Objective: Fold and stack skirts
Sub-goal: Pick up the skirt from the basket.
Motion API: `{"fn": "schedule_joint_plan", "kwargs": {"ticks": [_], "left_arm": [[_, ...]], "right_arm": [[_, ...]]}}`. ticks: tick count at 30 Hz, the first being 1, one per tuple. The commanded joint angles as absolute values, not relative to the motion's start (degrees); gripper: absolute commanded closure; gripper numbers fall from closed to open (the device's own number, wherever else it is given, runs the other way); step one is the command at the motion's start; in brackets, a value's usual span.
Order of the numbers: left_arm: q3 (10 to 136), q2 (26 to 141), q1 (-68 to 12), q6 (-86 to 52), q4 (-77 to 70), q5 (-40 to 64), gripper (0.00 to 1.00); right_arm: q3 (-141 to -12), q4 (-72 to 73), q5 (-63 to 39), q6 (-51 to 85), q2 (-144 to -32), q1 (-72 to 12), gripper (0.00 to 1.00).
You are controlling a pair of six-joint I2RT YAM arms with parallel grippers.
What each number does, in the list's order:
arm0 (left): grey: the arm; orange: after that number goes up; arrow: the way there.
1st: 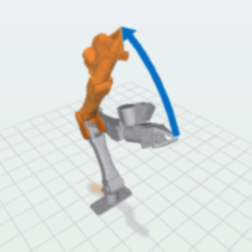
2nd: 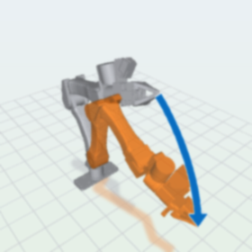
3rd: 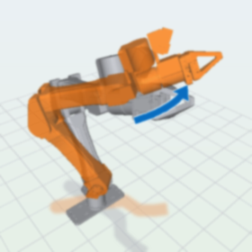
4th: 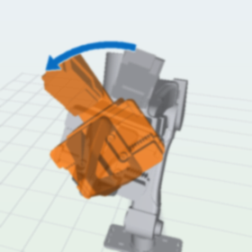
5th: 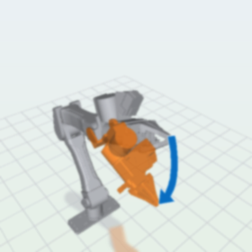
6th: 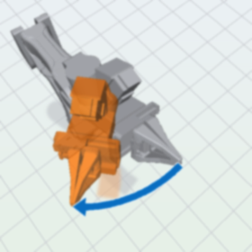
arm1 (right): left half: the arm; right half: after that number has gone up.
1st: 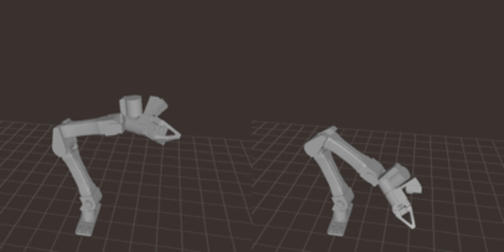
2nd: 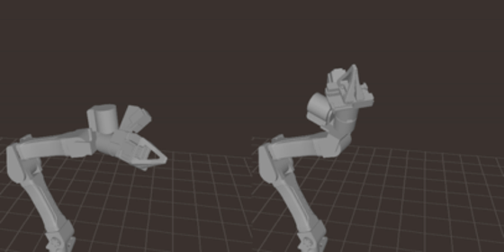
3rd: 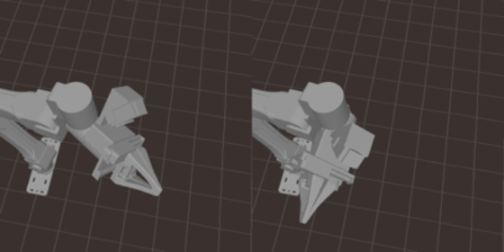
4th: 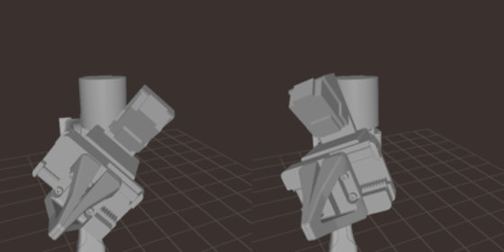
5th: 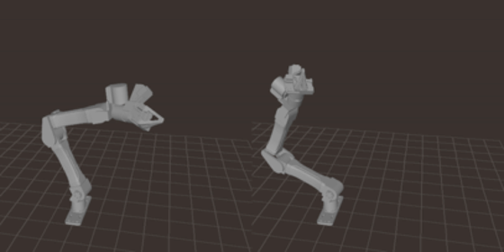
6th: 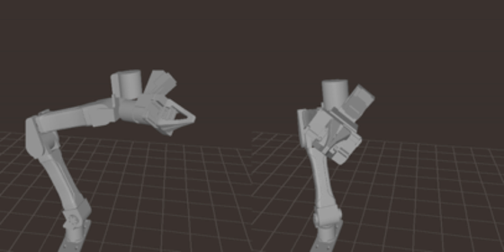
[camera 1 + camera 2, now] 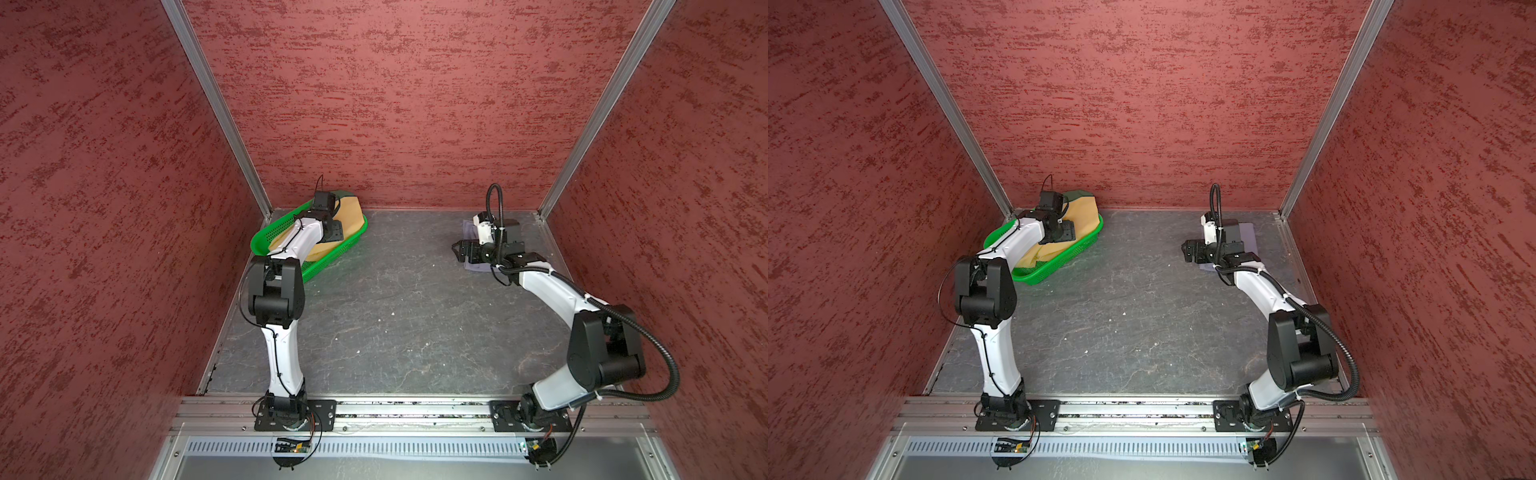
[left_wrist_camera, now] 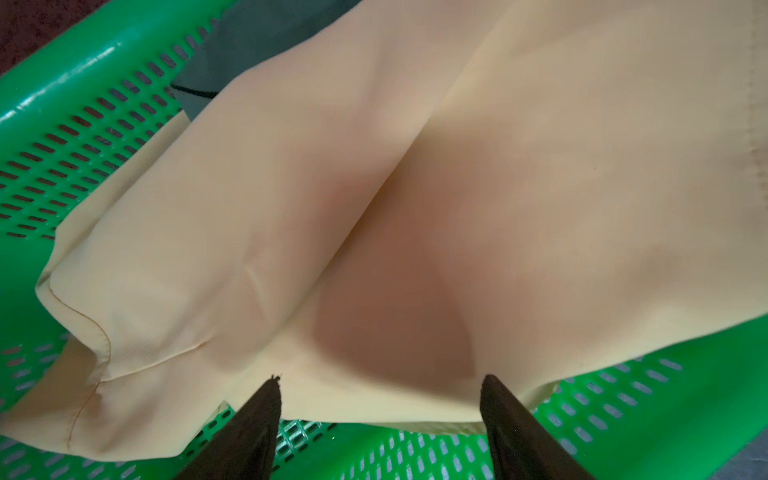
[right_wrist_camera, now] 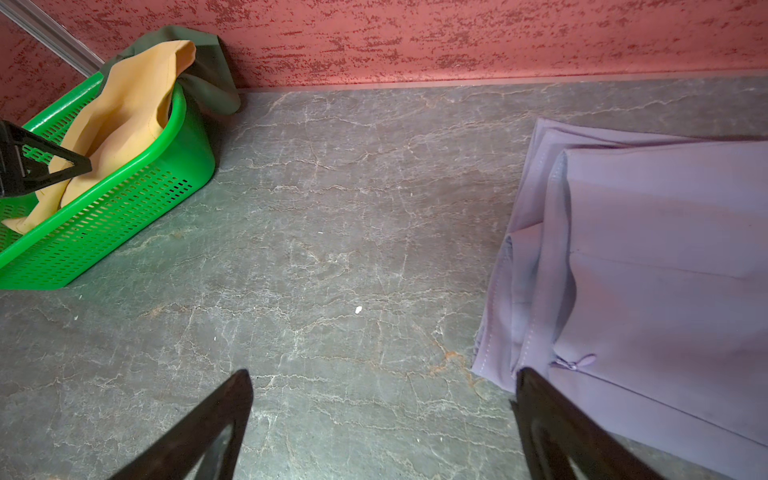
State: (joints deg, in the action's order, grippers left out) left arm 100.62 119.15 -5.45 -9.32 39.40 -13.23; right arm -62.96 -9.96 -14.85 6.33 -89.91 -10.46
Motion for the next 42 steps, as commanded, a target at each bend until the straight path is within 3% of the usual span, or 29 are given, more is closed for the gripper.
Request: {"fn": "schedule_joint_plan", "kwargs": {"ticks": [1,11,25,31,38,42], "left_arm": [[101.9,119.63,-5.27,-8.36,40.11,-14.71,0.25],[106.13,122.0,-4.09,-7.77,40.74,-19.03,0.26],[115.52,131.01,-1.23,-8.35,43.94,-16.7,0.31],[116.28,132.27,-0.79,-8.59,43.77,-16.09,0.51],[116.19,131.08,-0.62,-8.41,43.06,-15.12,0.98],[115.12,128.12,-0.83,-8.13,41.81,-14.53,1.0]], "right_arm": [[-64.16,-10.59,-15.12,5.14,-88.67,-10.89,0.01],[-64.41,-10.49,-15.73,4.97,-89.65,-10.99,0.01],[-64.87,-11.17,-16.0,5.33,-90.51,-12.17,0.03],[-65.47,-11.6,-16.0,5.35,-91.41,-12.77,0.03],[-65.57,-11.51,-16.08,5.35,-91.85,-13.1,0.03],[-65.48,-11.43,-15.58,5.61,-91.92,-13.23,0.01]]}}
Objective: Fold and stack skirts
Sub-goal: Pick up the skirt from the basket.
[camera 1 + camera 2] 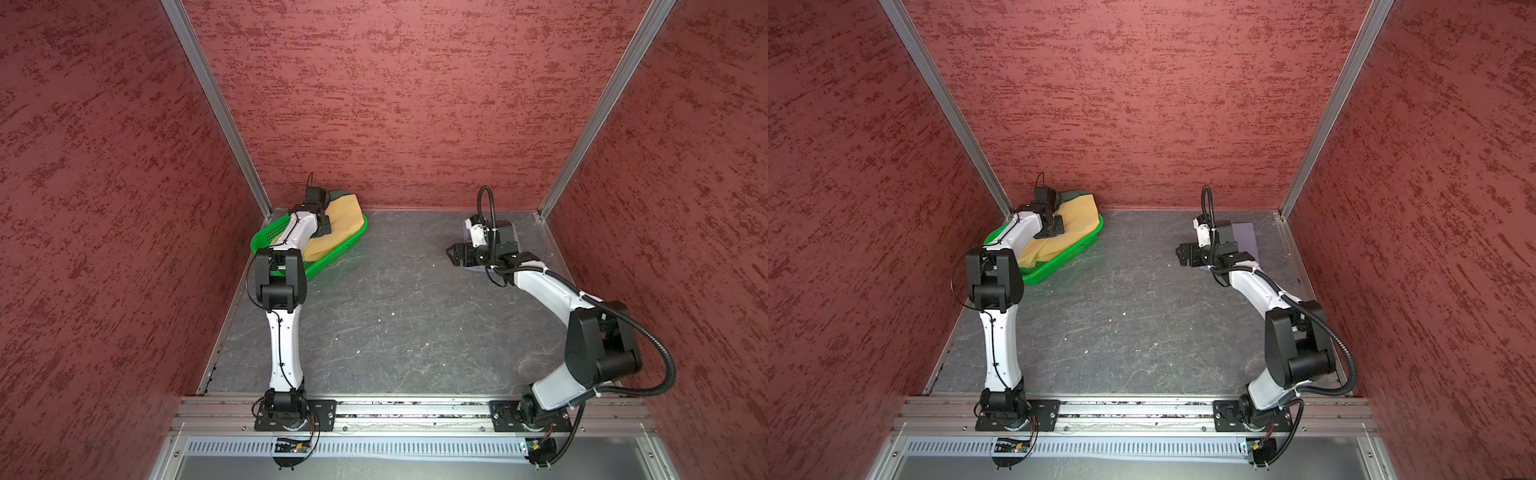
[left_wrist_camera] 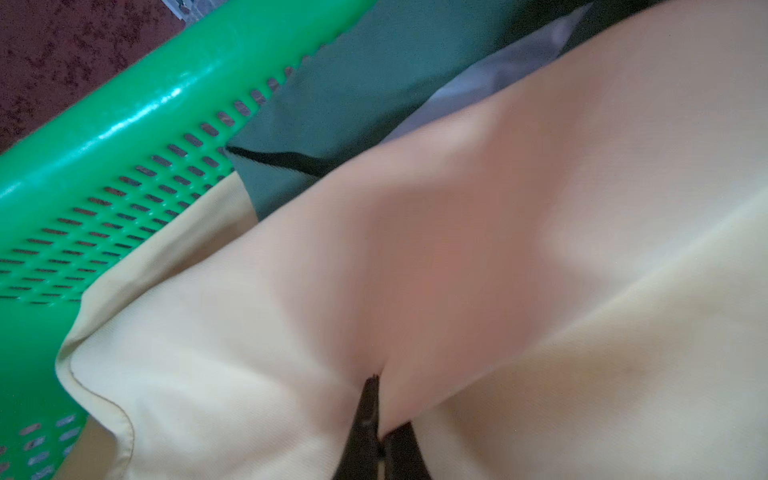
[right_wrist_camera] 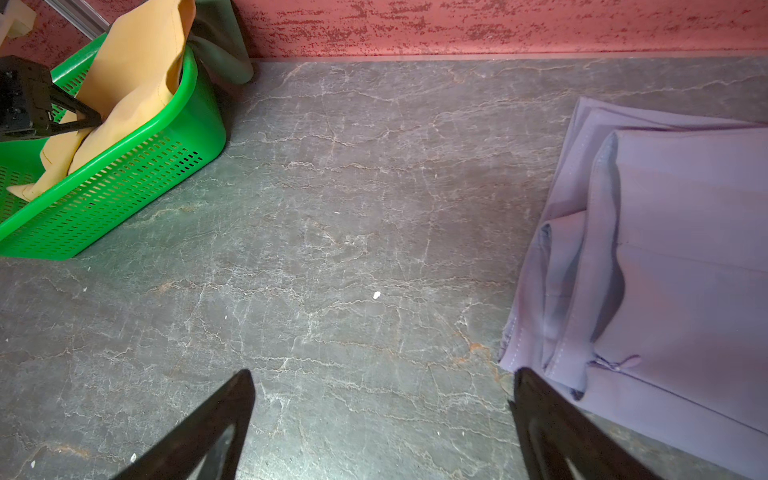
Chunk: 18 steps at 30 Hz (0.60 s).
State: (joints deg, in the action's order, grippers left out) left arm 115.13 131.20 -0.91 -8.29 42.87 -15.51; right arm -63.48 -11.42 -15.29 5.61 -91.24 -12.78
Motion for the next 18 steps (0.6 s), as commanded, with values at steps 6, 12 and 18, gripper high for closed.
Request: {"fn": "schedule_joint_plan", "kwargs": {"ticks": [6,12,18], "left_arm": [[112.03,120.44,-2.43,-6.06,39.09,-14.27,1.0],[110.19,113.19,-6.83,-1.06,36.4,-16.44,1.0],[111.45,109.02,-13.8,5.8,35.2,-21.12,1.0]], "right_arm": [[-65.21,-11.03,-13.64,5.89,-91.51,-13.2,0.01],[-64.75,-10.33,-5.62,4.98,-89.79,-13.74,0.01],[-66.0,-10.9,5.98,8.04,-89.47,-13.67,0.01]]}}
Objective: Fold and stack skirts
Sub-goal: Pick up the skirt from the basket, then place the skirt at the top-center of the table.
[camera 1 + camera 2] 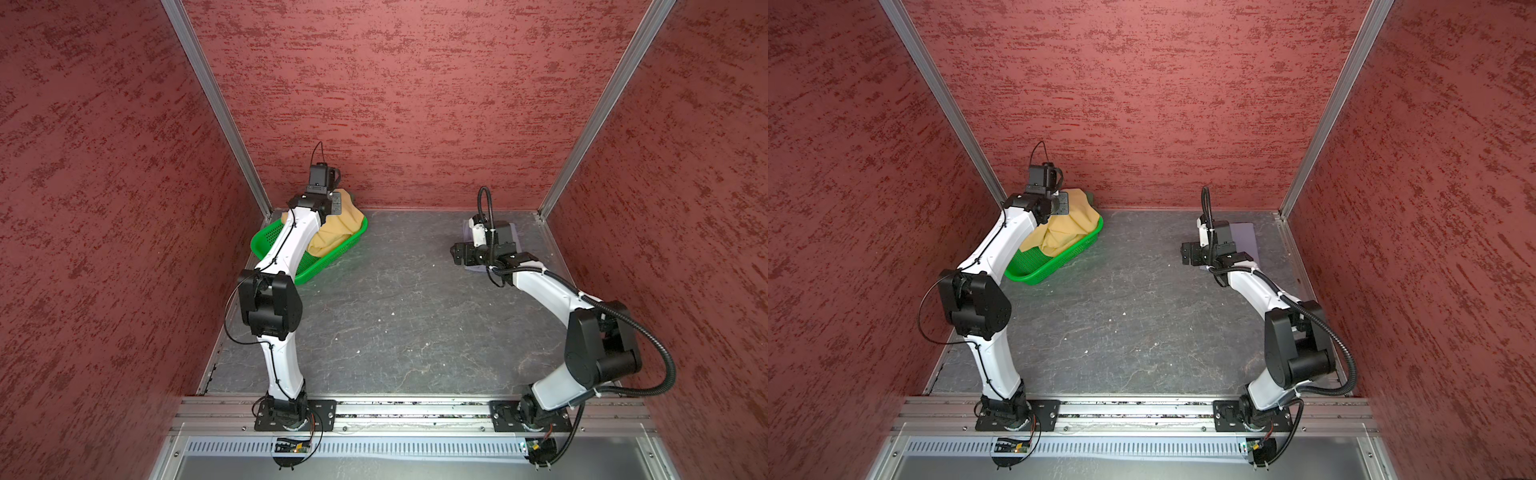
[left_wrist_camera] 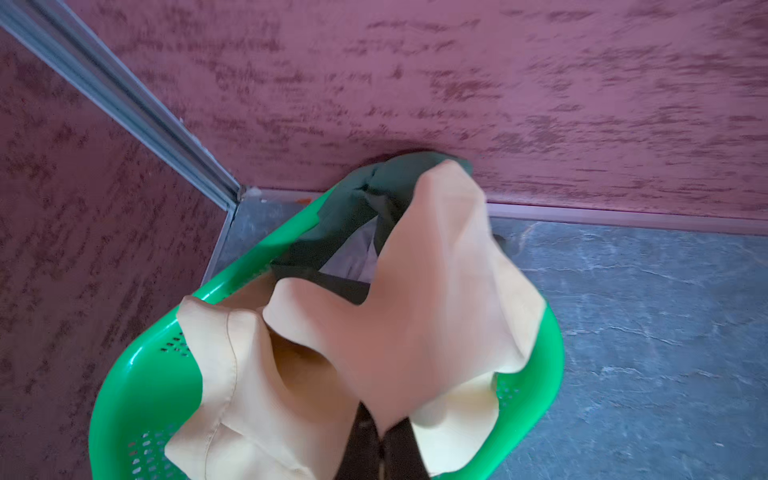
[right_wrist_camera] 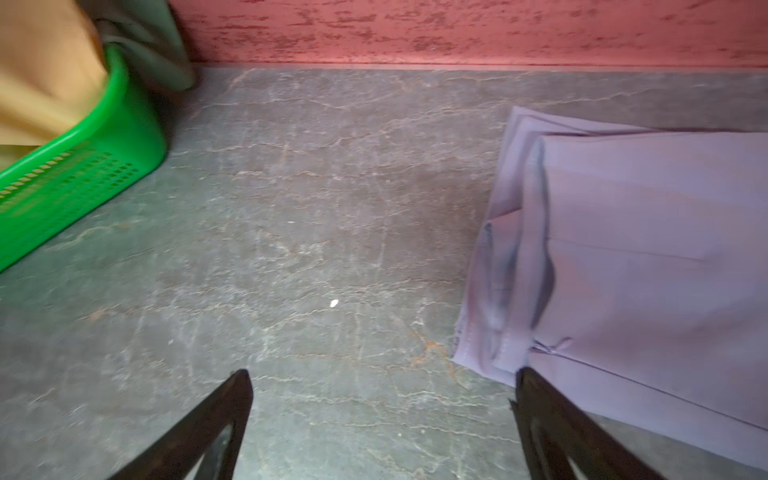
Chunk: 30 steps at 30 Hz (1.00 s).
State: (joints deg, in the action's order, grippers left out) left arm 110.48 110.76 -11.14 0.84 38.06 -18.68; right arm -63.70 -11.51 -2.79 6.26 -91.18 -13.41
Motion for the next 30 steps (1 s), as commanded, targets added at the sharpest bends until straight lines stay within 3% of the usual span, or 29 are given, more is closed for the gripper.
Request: {"fn": "schedule_joint_plan", "kwargs": {"ticks": [1,8,17,30], "left_arm": [[111.37,108.24,-14.72,6.49,34.71,-21.22,1.0],[110.61,101.25,-21.97,11.5,29.66,-20.17,1.0],[107.18,94.46,-33.56,16.37,25.25,-19.26,1.0],[85.61,101.49,-46.57,-0.27,18.31,-5.7,1.0]], "right_arm": [[-66.17,-10.98,7.01,8.47,-89.56,-13.56,0.01],[-66.29,-13.53,19.23,17.29,-89.74,-13.03,0.01],[-63.44,-12.31,15.65,14.63,-88.18,-12.45,0.01],[-63.38,-18.31,18.72,16.08,-86.1,-10.3,0.01]]}}
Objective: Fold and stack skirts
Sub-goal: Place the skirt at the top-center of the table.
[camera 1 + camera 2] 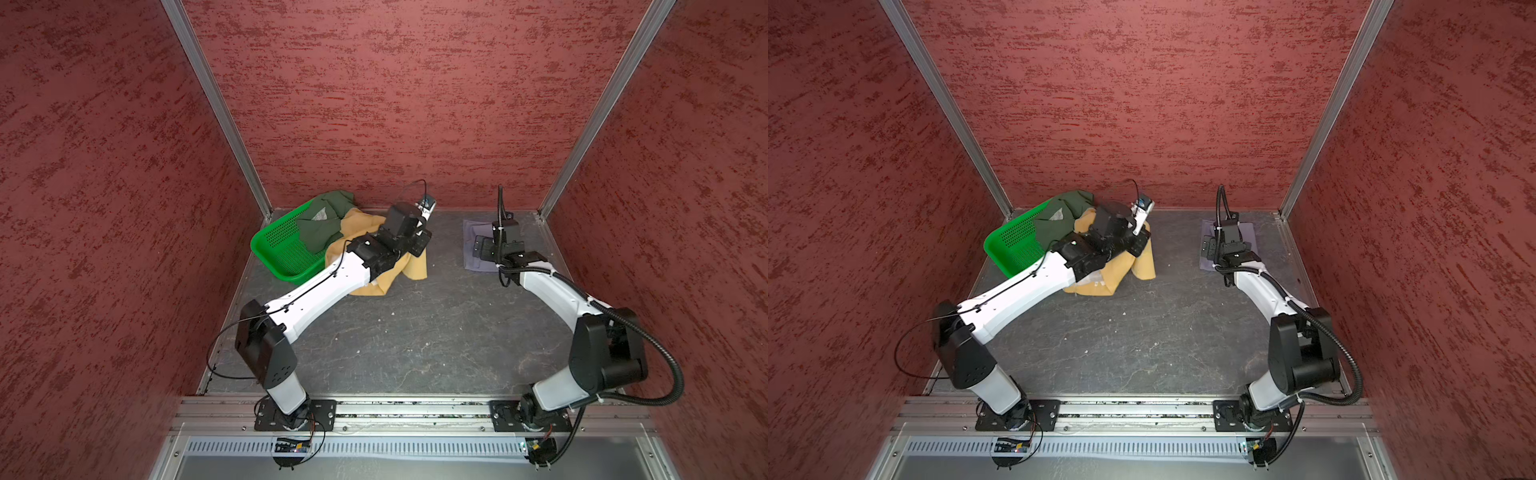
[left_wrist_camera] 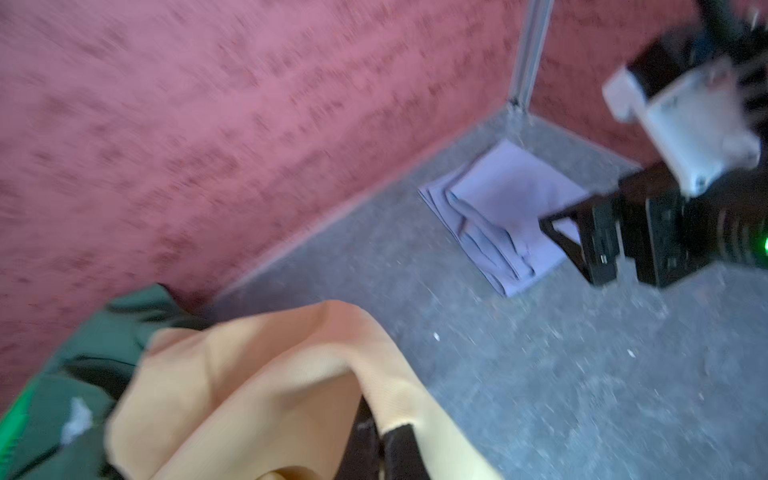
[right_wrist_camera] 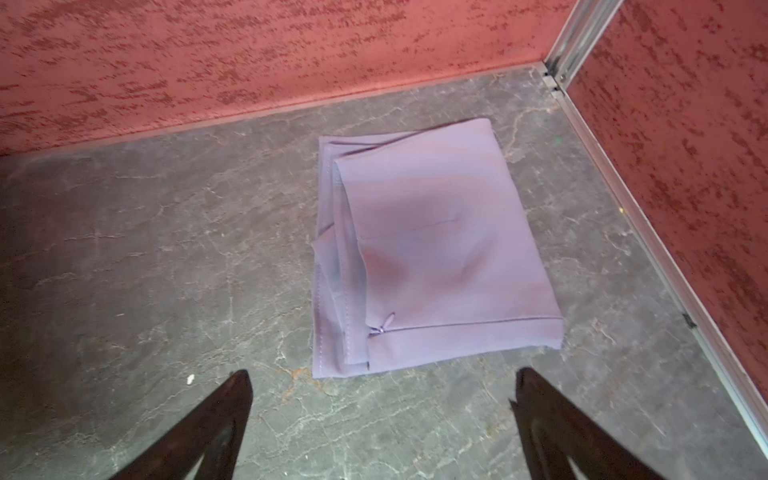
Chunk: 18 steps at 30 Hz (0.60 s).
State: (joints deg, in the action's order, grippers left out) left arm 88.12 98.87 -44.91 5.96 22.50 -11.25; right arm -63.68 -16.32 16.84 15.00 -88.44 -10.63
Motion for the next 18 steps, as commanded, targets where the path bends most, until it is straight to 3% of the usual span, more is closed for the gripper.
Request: {"fn": "schedule_joint_plan", "kwargs": {"ticks": [1,7,8,10,13,17,18], "left_arm": [[84.95,103.29,-47.43,-2.15,17.71,-4.79,1.0],[86.59,111.94,-51.47,-6.59,17.75,-3.39,1.0],[87.09,112.57,-51.59,-7.24,18.02,-3.35,0.95],[87.55,113.07,-51.53,-8.45,18.26,-3.21,0.66],[86.53,111.33,-50.66,-9.33,17.47,-3.81,0.32],[83.08,105.86,-47.97,-10.26,16.74,-4.55,0.02],[81.66,103.83,-47.0,-10.45,16.83,-4.71,0.01]], "right_arm": [[-63.28,-18.69,18.67,16.21,-85.76,-10.21,0.01],[-61.41,-18.46,15.88,16.66,-82.08,-10.13,0.01],[-61.2,-18.52,15.59,16.8,-81.47,-10.13,0.01],[-60.78,-18.7,14.97,16.97,-80.54,-10.15,0.01],[-60.29,-18.94,13.65,16.83,-79.64,-10.15,0.01],[-59.86,-20.3,11.57,16.4,-79.06,-10.29,0.01],[-59.25,-20.18,10.69,16.02,-78.64,-10.45,0.01]]}}
